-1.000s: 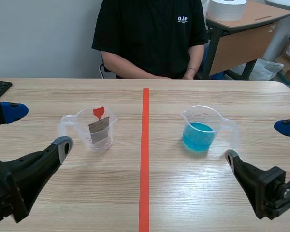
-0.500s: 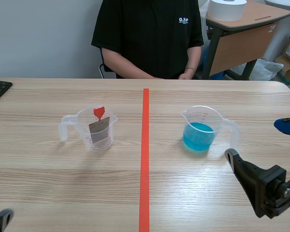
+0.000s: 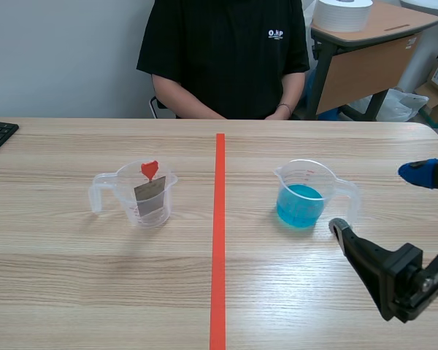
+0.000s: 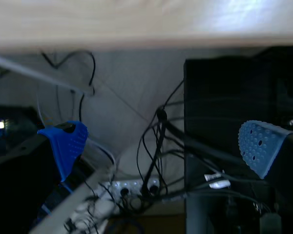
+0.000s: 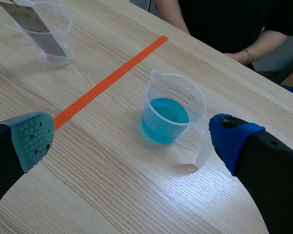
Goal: Do the redox reaction experiment.
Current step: 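Lift the metal plate out of the left beaker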
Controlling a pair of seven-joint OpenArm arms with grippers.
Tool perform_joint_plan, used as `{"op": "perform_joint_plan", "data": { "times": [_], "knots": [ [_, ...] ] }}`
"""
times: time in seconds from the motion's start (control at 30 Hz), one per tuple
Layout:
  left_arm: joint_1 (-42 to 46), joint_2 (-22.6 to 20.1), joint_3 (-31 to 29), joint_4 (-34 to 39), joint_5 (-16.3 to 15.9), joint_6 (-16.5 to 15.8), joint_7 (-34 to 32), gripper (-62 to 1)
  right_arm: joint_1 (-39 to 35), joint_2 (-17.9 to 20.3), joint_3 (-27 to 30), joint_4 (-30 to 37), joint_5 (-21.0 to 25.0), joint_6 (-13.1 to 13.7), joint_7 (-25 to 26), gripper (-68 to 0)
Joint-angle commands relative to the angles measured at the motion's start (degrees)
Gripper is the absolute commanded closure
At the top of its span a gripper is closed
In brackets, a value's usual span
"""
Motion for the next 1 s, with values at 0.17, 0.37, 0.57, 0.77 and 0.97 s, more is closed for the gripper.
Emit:
{"op": "perform_joint_plan", "data": {
  "times": [0.17, 0.37, 0.57, 0.77, 0.97],
  "knots": [
    [0.13, 5.03, -0.07, -0.42, -0.15, -0.15, -0.55, -62.3, 5.38, 5.66, -5.07, 1.18, 0.39, 0.02, 1.29, -67.9],
    [-0.09, 6.86, 1.73, -0.52, -0.15, -0.2, -0.48, -62.3, 10.99, 8.22, -10.49, 1.16, 0.31, 0.04, 1.25, -67.9],
    [-1.81, 6.84, 5.11, -0.85, -0.13, -0.15, 0.11, -62.3, 17.55, 8.44, -16.31, 1.16, -3.37, 0.26, 1.2, -67.9],
    [-2.86, 6.8, 6.8, -1.64, -0.13, -0.15, 0.04, -62.3, 24.74, 8.26, -22.67, 0.04, -5.49, 2.89, 1.03, -67.9],
    [-3.08, 6.4, 7.91, -2.49, 4.2, -0.15, 0.09, -62.3, 33.0, 6.21, -29.16, -5.2, -7.17, 3.45, 1.03, -67.9]
  ]
}}
